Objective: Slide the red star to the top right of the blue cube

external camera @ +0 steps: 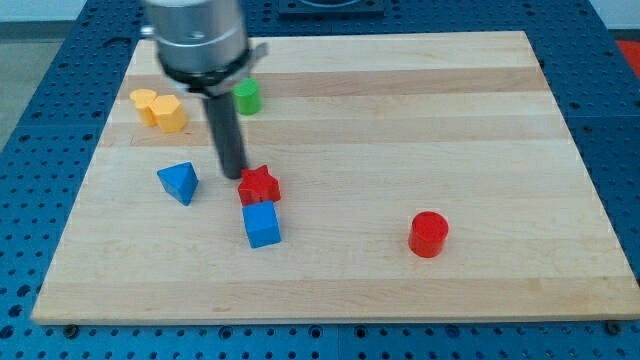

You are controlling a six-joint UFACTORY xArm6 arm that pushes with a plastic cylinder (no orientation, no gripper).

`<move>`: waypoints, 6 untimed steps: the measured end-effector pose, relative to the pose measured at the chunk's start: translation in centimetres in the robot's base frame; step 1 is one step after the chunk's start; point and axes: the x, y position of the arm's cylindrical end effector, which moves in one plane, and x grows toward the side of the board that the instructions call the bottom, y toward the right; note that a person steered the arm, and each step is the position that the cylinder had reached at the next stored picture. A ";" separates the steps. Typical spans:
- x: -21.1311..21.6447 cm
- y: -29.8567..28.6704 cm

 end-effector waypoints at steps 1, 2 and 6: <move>1.5 -2.3; 2.4 0.0; 2.0 0.1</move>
